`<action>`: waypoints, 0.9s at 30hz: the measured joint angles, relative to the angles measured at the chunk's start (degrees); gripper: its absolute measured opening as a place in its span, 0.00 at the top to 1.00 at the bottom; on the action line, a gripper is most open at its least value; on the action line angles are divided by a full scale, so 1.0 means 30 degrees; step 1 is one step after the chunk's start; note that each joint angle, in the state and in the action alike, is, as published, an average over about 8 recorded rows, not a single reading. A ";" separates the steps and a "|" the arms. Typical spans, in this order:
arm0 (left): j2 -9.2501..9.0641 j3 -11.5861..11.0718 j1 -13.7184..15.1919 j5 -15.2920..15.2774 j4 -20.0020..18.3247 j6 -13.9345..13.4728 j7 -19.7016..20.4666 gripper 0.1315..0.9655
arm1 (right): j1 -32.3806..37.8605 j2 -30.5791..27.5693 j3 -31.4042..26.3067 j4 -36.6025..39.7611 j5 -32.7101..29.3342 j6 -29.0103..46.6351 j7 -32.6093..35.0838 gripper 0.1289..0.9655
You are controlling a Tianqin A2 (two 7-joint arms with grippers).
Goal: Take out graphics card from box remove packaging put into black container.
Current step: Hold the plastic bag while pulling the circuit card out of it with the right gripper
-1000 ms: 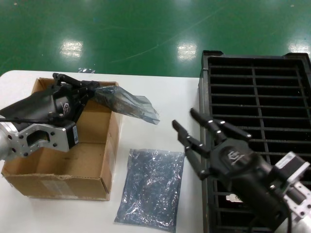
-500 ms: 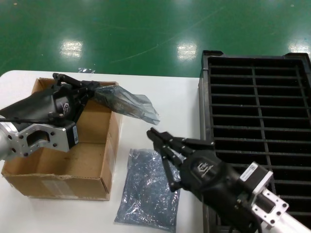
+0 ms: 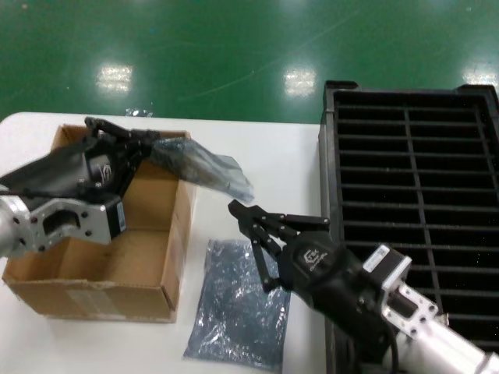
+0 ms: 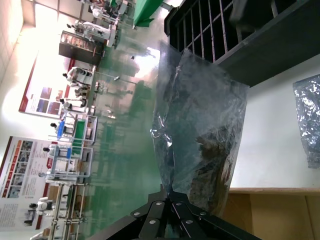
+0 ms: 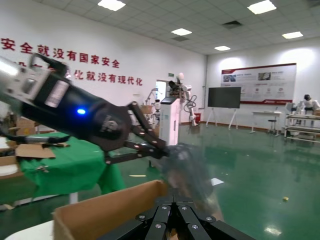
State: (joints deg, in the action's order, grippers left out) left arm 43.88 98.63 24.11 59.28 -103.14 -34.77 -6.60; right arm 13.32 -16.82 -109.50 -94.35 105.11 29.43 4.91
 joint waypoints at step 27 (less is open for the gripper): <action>0.0007 0.0007 0.0001 -0.0001 0.0000 0.0007 0.0007 0.99 | 0.3214 0.2518 -0.0109 0.4609 0.0222 0.0697 0.1362 1.00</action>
State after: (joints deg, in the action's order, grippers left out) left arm 43.90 98.65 24.11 59.28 -103.14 -34.75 -6.58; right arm 22.96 -9.27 -109.83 -80.53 105.78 31.52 8.99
